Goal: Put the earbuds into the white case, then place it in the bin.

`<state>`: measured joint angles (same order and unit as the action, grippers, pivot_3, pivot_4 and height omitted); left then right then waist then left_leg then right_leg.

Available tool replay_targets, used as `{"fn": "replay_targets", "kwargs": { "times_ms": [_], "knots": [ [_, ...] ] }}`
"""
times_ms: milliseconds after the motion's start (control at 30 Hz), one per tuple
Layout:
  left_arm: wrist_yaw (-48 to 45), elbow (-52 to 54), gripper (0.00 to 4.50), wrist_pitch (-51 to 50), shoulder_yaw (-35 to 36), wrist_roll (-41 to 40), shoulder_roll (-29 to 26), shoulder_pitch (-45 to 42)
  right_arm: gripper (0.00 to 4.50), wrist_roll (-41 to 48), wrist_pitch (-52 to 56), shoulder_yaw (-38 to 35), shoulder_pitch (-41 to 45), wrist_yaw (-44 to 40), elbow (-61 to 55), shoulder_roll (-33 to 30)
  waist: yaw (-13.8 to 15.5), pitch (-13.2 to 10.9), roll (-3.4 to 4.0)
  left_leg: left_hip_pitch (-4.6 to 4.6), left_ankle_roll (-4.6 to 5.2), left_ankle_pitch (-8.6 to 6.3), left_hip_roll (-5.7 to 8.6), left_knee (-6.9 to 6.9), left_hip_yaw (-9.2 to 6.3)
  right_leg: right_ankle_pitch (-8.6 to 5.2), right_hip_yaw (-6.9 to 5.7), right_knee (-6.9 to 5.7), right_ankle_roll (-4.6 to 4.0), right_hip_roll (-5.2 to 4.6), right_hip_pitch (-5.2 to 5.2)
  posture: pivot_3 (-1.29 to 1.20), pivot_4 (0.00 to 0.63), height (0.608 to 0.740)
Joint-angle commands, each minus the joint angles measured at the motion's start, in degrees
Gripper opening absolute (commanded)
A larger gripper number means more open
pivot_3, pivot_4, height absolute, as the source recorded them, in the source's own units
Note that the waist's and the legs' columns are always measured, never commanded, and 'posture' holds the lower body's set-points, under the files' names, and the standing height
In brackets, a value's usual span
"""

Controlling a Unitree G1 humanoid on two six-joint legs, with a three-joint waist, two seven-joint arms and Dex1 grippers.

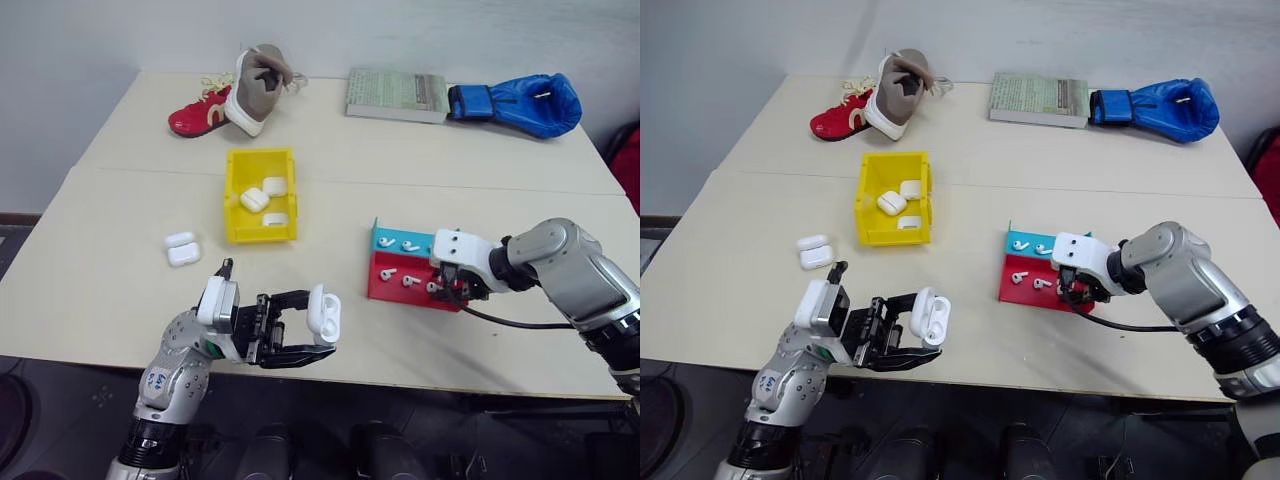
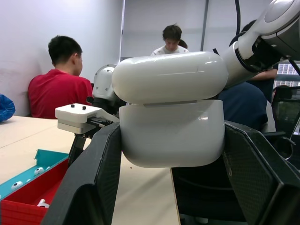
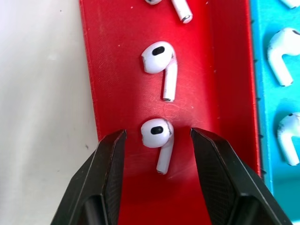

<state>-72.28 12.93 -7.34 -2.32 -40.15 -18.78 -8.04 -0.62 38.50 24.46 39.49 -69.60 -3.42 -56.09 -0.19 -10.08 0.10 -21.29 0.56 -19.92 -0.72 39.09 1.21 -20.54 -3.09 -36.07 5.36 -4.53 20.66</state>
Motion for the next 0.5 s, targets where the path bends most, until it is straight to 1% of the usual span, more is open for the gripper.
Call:
{"fn": "replay_targets", "kwargs": {
  "times_ms": [33,300,333,367,400,500],
  "knots": [
    [0.3,2.8,2.77,1.0,0.5,-0.6,-0.4,0.7,2.2,-1.0,-0.8,-0.6,0.9,-0.6,0.4,0.5,0.0,0.0,0.0,0.01,0.0,0.0,0.0,0.0,0.0,0.0,0.0,0.0,0.0,0.0,0.0,0.0,0.15,0.74],
    [0.5,2.8,2.77,1.1,0.6,-0.5,-0.7,0.8,2.2,-2.1,-2.2,-0.4,0.6,-1.3,1.7,1.0,0.0,0.0,0.0,0.02,0.0,0.0,0.0,0.01,0.0,0.0,0.0,-0.01,0.0,0.0,-0.02,0.0,0.15,0.74],
    [0.5,2.7,2.77,1.2,0.6,-0.6,-0.8,0.8,1.83,-2.2,-2.3,-0.4,0.6,-1.4,1.8,1.0,0.0,0.0,0.0,0.02,0.0,0.0,0.0,0.01,0.0,0.0,0.0,-0.01,0.0,0.0,-0.02,0.0,0.15,0.74],
    [0.5,2.7,2.77,1.2,0.6,-0.6,-0.9,0.8,1.66,-2.2,-2.5,-0.4,0.5,-1.5,1.8,1.0,0.0,0.0,0.0,0.02,0.0,0.0,0.0,0.01,0.0,0.0,0.0,0.0,0.0,0.0,-0.02,0.0,0.15,0.74],
    [0.4,2.6,2.77,1.2,0.7,-0.6,-1.0,0.7,1.3,-2.2,-2.6,-0.5,0.4,-1.5,1.9,1.1,0.0,0.0,0.0,0.02,0.0,0.0,0.0,0.01,0.0,0.0,0.0,-0.01,0.0,0.0,-0.02,0.0,0.15,0.74],
    [0.3,2.3,2.77,1.3,0.9,-0.6,-1.2,0.3,0.45,-2.5,-2.9,-0.5,0.2,-1.5,2.1,1.5,0.0,0.0,0.0,0.03,0.0,0.0,0.0,0.01,0.0,0.0,0.0,-0.01,0.0,0.0,-0.03,0.0,0.15,0.74]
  ]
}}
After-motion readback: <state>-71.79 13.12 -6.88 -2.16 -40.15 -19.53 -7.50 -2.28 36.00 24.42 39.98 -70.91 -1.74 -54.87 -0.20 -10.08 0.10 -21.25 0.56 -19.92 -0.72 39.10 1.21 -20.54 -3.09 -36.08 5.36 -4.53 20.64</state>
